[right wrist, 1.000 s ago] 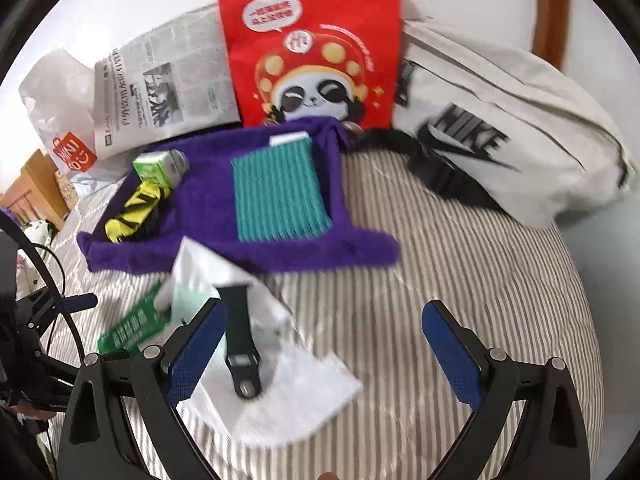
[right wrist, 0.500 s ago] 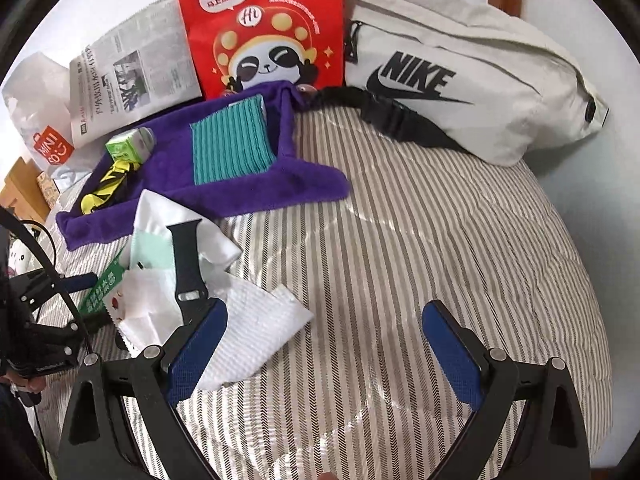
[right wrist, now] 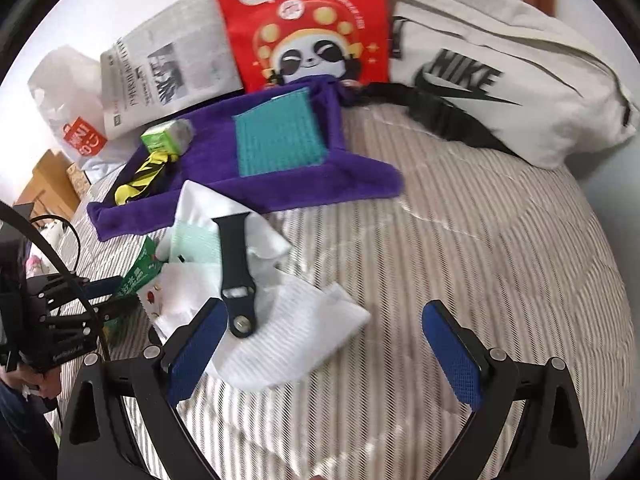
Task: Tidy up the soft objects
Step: 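Grasp the green snack packet with the left tool while the right tool grasps the black watch strap, then lift the snack packet with the left tool while the right tool carries the strap toward the towel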
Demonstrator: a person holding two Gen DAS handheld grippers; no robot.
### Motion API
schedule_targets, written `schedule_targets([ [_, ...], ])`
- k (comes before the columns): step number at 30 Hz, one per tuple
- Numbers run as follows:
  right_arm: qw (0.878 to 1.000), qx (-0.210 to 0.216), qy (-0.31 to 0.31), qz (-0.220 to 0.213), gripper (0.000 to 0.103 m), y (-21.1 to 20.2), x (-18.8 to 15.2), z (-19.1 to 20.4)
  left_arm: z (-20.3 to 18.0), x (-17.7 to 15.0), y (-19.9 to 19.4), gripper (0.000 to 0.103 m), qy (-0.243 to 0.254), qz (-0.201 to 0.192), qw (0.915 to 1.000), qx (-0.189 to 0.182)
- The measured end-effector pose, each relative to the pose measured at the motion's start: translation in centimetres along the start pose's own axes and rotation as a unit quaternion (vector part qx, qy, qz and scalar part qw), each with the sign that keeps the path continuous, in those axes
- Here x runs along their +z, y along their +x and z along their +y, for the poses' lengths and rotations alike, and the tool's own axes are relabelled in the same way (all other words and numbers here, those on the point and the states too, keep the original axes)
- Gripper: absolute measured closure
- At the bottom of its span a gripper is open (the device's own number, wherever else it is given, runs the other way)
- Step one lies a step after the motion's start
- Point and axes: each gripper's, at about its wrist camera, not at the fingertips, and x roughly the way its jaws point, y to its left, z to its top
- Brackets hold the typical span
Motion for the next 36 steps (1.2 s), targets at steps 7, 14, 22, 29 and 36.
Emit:
schedule_targets([
  [7, 0.997, 0.057, -0.036, 0.024, 0.032, 3.6, 2.2, 3.0, 2.9, -1.7, -1.1, 0.074, -0.050, -0.005, 0.9982, 0.031],
  [14, 0.995, 0.064, -0.053, 0.046, 0.060, 5.9, 1.9, 4.9, 5.0, -2.4, -1.5, 0.072, -0.094, -0.013, 0.9951, 0.027],
  [22, 0.995, 0.058, -0.074, 0.038, 0.078, 4.2, 1.8, 5.3, 5.2, -2.6, -1.6, 0.071, -0.099, -0.022, 0.9946, 0.020],
  [29, 0.996, 0.046, -0.060, 0.042, 0.078, 3.4, 1.4, 3.9, 4.9, -2.6, -1.6, 0.070, -0.097, -0.024, 0.9946, 0.029],
  [36, 0.995, 0.048, -0.051, 0.064, 0.078, 5.0, 0.9, 3.5, 4.9, -2.5, -1.6, 0.070, -0.095, -0.019, 0.9949, 0.029],
])
